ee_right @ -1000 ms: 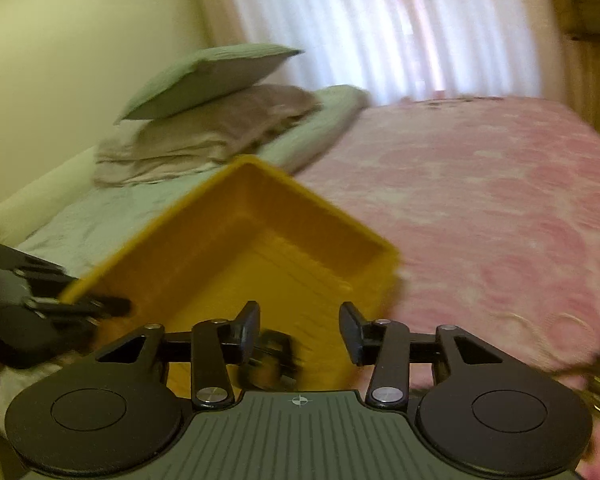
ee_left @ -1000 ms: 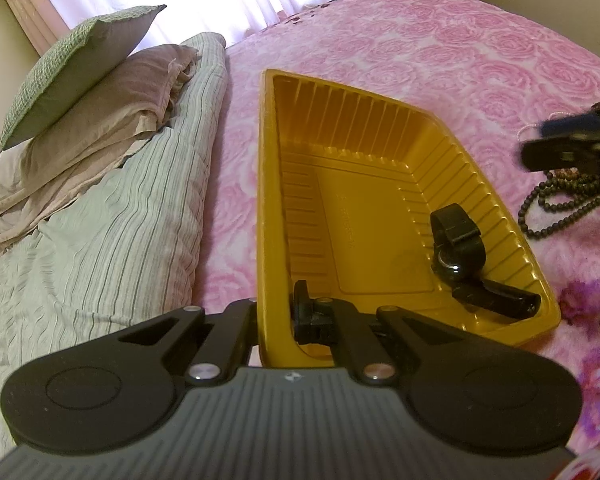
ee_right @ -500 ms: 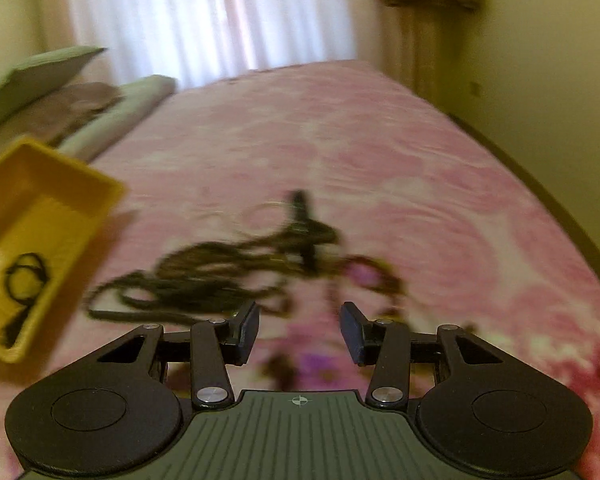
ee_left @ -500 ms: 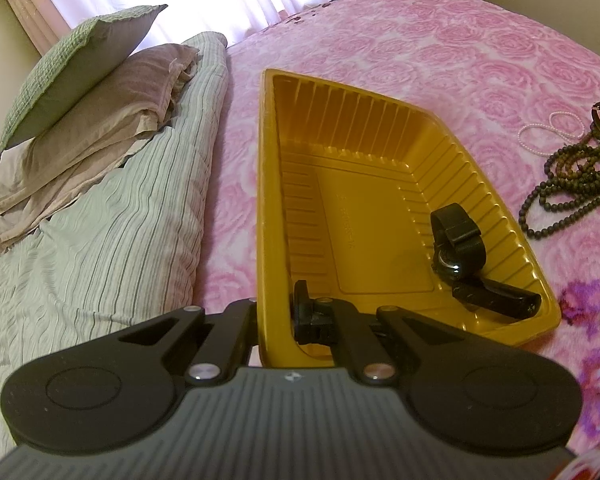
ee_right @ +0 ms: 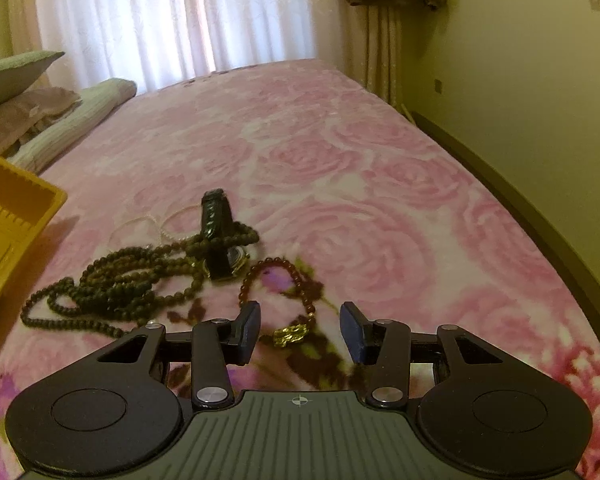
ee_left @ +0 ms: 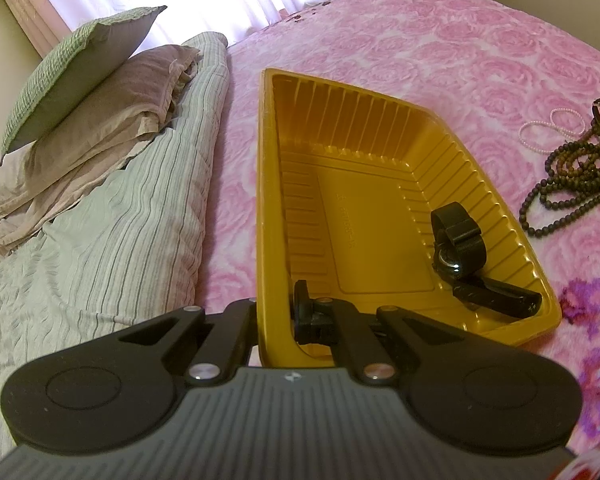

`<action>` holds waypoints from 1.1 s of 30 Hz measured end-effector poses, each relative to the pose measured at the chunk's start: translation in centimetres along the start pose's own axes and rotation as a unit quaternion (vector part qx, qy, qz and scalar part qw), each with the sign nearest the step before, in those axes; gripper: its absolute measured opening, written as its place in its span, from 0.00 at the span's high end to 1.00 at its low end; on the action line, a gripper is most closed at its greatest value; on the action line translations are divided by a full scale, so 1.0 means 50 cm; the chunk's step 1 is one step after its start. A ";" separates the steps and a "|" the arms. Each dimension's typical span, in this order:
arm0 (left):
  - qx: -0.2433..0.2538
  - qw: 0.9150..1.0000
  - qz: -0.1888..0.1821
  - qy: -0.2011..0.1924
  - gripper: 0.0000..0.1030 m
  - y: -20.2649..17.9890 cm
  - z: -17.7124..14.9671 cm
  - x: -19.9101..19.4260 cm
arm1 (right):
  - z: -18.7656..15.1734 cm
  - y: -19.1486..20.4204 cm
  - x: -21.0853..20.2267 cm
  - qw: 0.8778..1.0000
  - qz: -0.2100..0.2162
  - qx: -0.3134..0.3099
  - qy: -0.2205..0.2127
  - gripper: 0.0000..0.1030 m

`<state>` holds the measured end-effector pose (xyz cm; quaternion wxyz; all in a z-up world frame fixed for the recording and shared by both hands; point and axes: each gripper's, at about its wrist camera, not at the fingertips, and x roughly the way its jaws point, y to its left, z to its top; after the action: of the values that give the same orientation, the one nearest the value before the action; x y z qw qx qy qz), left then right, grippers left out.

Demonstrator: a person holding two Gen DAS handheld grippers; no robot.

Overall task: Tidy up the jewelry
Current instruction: 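Grasp the red-brown bead bracelet with the right gripper, then carry the bead bracelet into the yellow tray and open the right gripper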

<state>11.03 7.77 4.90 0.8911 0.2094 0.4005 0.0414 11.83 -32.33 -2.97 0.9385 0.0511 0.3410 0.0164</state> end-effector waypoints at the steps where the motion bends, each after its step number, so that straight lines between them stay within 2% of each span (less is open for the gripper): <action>1: 0.000 1.000 0.000 0.000 0.98 0.000 0.000 0.000 | -0.004 0.004 -0.001 1.000 0.005 -0.007 0.000 0.56; 7: 0.000 1.000 0.000 0.000 0.98 -0.001 -0.001 0.000 | -0.020 0.014 0.004 0.999 0.008 -0.034 -0.004 0.56; 9: 0.000 1.000 0.000 0.000 0.98 -0.001 0.000 0.000 | -0.020 0.012 0.005 0.999 0.006 -0.037 -0.005 0.62; 10: 0.000 1.000 0.000 0.000 0.98 -0.001 0.000 0.000 | -0.019 0.011 0.005 0.999 0.006 -0.040 -0.006 0.71; 11: 0.000 1.000 0.000 0.000 0.98 0.000 -0.001 0.000 | -0.018 0.010 0.004 0.999 0.007 -0.040 -0.005 0.75; 16: 0.000 1.000 0.000 0.000 0.98 -0.001 0.000 0.000 | -0.019 0.011 -0.006 0.999 0.000 -0.046 -0.008 0.76; 23: 0.000 1.000 0.000 0.000 0.98 -0.001 -0.001 0.000 | -0.010 0.032 -0.052 0.998 -0.001 -0.056 -0.038 0.76; 29: -0.001 1.000 -0.001 0.000 0.98 -0.001 0.000 0.000 | 0.026 0.083 -0.094 0.995 0.034 -0.072 -0.067 0.76; 33: -0.001 1.000 -0.002 0.000 0.98 0.000 0.000 0.000 | 0.050 0.144 -0.110 0.989 0.087 -0.087 -0.078 0.76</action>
<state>11.04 7.76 4.91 0.8914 0.2077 0.4008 0.0399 9.27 -25.72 3.21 0.9580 -0.0005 0.2585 0.1239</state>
